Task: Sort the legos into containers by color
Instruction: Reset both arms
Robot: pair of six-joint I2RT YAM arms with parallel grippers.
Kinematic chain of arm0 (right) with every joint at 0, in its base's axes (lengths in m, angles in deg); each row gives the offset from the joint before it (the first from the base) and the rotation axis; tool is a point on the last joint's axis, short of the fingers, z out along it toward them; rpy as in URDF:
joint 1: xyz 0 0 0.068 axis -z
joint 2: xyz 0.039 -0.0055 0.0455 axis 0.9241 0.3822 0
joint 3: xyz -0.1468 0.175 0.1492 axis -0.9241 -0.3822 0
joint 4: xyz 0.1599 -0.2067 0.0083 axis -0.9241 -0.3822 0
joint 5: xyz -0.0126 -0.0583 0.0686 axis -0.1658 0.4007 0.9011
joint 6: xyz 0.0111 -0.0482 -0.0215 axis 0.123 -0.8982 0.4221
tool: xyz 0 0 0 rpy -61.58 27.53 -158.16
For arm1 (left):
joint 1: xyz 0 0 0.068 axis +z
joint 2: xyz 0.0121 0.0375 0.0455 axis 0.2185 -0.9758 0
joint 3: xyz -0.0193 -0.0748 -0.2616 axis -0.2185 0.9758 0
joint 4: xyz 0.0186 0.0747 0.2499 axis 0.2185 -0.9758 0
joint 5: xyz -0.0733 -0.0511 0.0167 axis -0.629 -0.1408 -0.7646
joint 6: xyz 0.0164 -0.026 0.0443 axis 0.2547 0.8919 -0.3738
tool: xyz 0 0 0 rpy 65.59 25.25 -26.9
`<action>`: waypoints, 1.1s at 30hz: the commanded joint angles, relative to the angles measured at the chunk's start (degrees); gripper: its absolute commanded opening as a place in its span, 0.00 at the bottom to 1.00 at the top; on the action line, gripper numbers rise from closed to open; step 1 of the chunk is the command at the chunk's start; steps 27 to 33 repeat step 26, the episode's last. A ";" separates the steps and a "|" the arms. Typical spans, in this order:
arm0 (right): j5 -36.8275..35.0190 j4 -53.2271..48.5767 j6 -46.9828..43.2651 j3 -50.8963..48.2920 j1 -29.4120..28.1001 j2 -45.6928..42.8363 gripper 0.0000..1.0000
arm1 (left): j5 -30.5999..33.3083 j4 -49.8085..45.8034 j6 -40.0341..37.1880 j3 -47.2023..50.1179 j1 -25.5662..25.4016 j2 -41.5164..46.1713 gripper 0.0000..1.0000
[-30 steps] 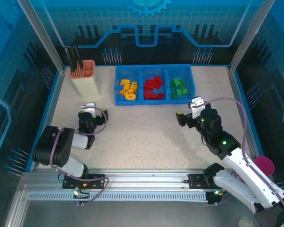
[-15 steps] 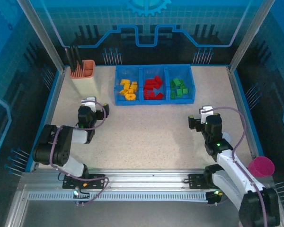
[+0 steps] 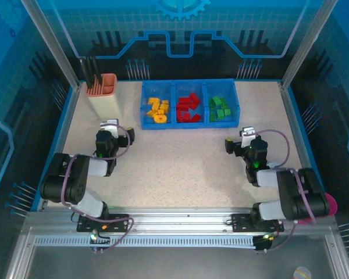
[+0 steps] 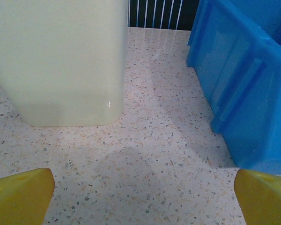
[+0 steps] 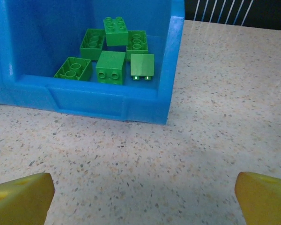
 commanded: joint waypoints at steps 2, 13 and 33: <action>1.47 10.74 -1.04 2.81 -0.03 5.88 1.00 | -1.58 -0.34 -0.95 -0.63 0.62 -0.04 0.99; 3.87 0.18 -0.55 8.25 1.20 6.26 1.00 | -1.56 -0.34 -0.99 -0.58 0.62 -0.04 0.99; 3.35 0.06 -0.87 8.36 0.77 6.30 1.00 | -1.62 -0.38 -1.00 -0.61 0.53 -0.04 0.99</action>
